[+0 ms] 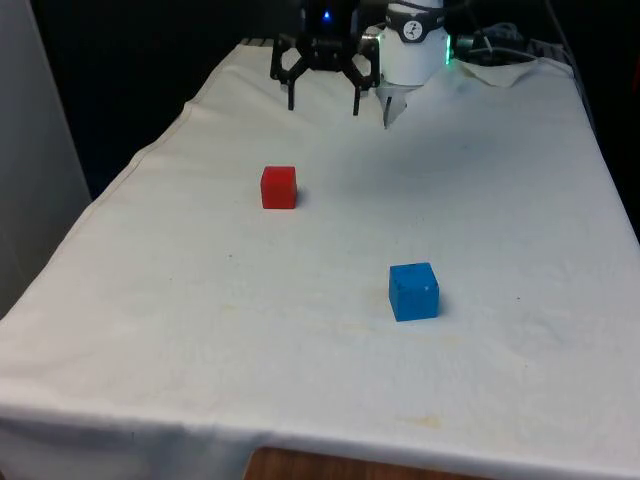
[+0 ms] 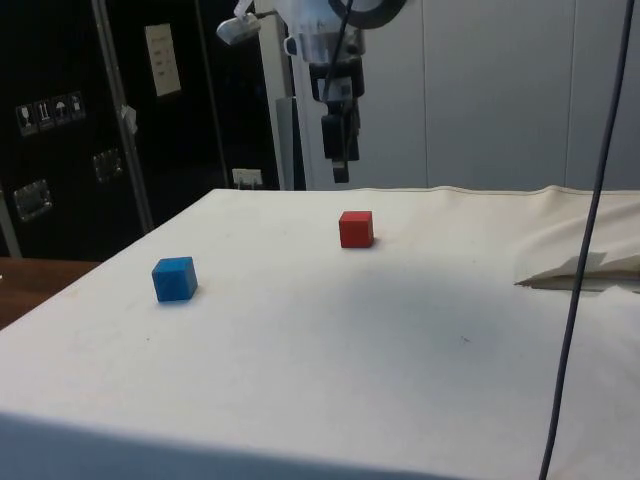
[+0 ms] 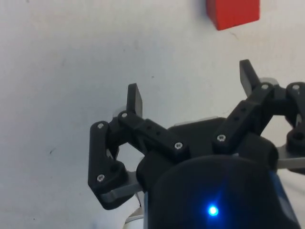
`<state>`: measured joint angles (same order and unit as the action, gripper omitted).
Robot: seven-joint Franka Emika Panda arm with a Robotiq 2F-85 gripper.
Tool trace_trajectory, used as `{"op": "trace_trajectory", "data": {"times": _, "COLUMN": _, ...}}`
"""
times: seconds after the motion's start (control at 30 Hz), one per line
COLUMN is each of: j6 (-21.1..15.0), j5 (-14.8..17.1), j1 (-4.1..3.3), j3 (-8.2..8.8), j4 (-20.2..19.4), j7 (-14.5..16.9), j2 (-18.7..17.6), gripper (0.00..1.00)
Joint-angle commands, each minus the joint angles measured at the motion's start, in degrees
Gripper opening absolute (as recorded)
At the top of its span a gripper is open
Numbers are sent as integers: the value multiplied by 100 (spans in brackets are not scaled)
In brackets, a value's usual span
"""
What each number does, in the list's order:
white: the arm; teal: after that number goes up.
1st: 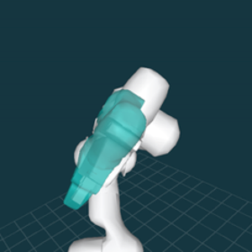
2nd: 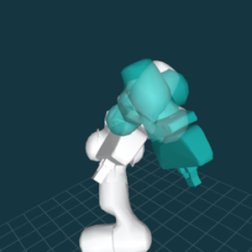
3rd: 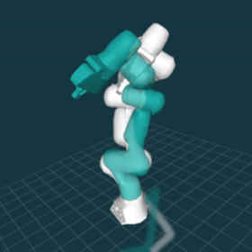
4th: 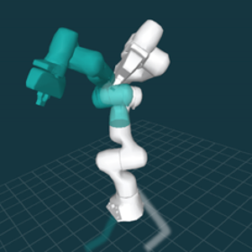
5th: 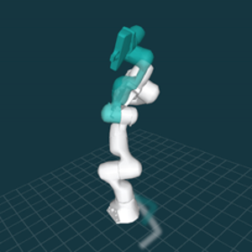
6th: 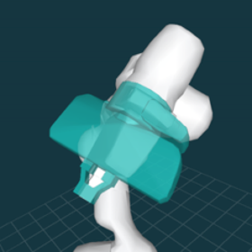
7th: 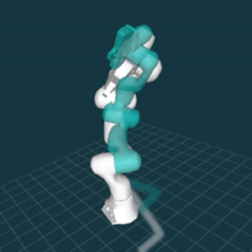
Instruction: Stack the two cubes.
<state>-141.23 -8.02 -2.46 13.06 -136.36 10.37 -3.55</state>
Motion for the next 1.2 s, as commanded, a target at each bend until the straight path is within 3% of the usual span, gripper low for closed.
{"op": "trace_trajectory", "data": {"times": 0.0, "j6": -52, "j5": 17, "j1": 29, "j3": 34, "j4": 11, "j7": 97, "j2": -29, "gripper": 100}}
{"op": "trace_trajectory", "data": {"times": 0.27, "j6": -57, "j5": -6, "j1": 11, "j3": 332, "j4": 86, "j7": 418, "j2": -138, "gripper": 100}}
{"op": "trace_trajectory", "data": {"times": 0.53, "j6": -235, "j5": 29, "j1": 52, "j3": 613, "j4": 258, "j7": 791, "j2": -441, "gripper": 100}}
{"op": "trace_trajectory", "data": {"times": 0.57, "j6": -172, "j5": -6, "j1": 17, "j3": 607, "j4": 212, "j7": 716, "j2": -355, "gripper": 100}}
{"op": "trace_trajectory", "data": {"times": 0.6, "j6": -252, "j5": 40, "j1": 52, "j3": 642, "j4": 286, "j7": 819, "j2": -487, "gripper": 100}}
{"op": "trace_trajectory", "data": {"times": 0.87, "j6": -493, "j5": 120, "j1": 80, "j3": 842, "j4": 493, "j7": 985, "j2": -922, "gripper": 100}}
{"op": "trace_trajectory", "data": {"times": 0.9, "j6": -413, "j5": 17, "j1": 34, "j3": 877, "j4": 498, "j7": 894, "j2": -894, "gripper": 100}}
{"op": "trace_trajectory", "data": {"times": 0.93, "j6": -533, "j5": 149, "j1": 92, "j3": 854, "j4": 504, "j7": 1003, "j2": -974, "gripper": 100}}
{"op": "trace_trajectory", "data": {"times": 1.1, "j6": -705, "j5": 453, "j1": 115, "j3": 894, "j4": 607, "j7": 1163, "j2": -1226, "gripper": 100}}
{"op": "trace_trajectory", "data": {"times": 1.13, "j6": -688, "j5": 350, "j1": 63, "j3": 963, "j4": 602, "j7": 1089, "j2": -1232, "gripper": 100}}
{"op": "trace_trajectory", "data": {"times": 1.17, "j6": -710, "j5": 521, "j1": 115, "j3": 900, "j4": 625, "j7": 1203, "j2": -1255, "gripper": 100}}
